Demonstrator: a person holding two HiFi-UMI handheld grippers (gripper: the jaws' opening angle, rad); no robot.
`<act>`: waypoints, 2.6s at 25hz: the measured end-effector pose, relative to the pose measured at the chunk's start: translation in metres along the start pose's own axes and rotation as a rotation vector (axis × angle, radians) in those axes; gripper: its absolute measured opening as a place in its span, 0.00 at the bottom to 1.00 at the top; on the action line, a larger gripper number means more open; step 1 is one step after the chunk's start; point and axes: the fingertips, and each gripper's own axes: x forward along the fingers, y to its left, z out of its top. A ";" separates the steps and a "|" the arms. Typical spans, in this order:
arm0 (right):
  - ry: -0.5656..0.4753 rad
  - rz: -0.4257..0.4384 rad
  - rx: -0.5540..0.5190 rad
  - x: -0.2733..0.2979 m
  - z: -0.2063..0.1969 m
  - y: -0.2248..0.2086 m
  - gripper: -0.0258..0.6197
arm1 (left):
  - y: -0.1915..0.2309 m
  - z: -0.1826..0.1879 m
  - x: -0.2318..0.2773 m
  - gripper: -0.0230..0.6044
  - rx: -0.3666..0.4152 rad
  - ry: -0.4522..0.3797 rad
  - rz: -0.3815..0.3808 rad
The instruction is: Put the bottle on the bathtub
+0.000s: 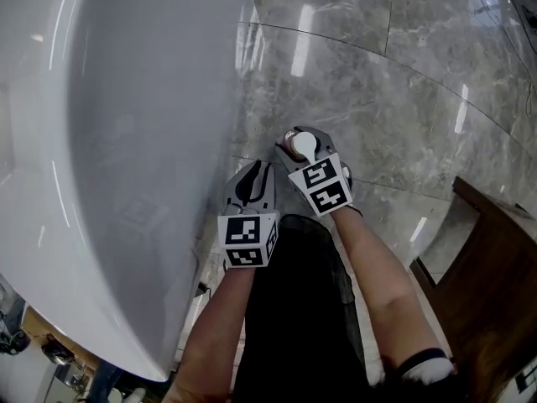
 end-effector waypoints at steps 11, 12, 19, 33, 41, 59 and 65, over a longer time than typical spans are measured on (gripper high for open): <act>-0.108 -0.007 -0.097 0.030 0.002 0.003 0.40 | 0.020 -0.016 0.023 0.17 0.002 0.007 0.034; -0.113 -0.005 -0.111 0.029 0.002 0.006 0.40 | 0.021 -0.018 0.022 0.17 0.001 0.012 0.036; -0.118 0.005 -0.197 0.029 -0.003 0.018 0.40 | 0.026 -0.027 0.019 0.17 0.008 0.026 0.034; -0.085 0.016 -0.335 0.031 -0.011 0.033 0.40 | 0.030 -0.028 0.013 0.17 0.030 0.030 0.032; -0.045 0.012 -0.300 0.025 -0.028 0.034 0.49 | 0.025 -0.038 0.004 0.17 0.029 0.072 0.015; 0.101 -0.097 -0.179 -0.057 -0.042 0.030 0.49 | -0.002 -0.018 -0.050 0.17 -0.084 0.101 0.006; 0.113 -0.095 -0.130 -0.106 -0.036 0.044 0.44 | -0.023 -0.003 -0.079 0.13 -0.081 0.134 -0.017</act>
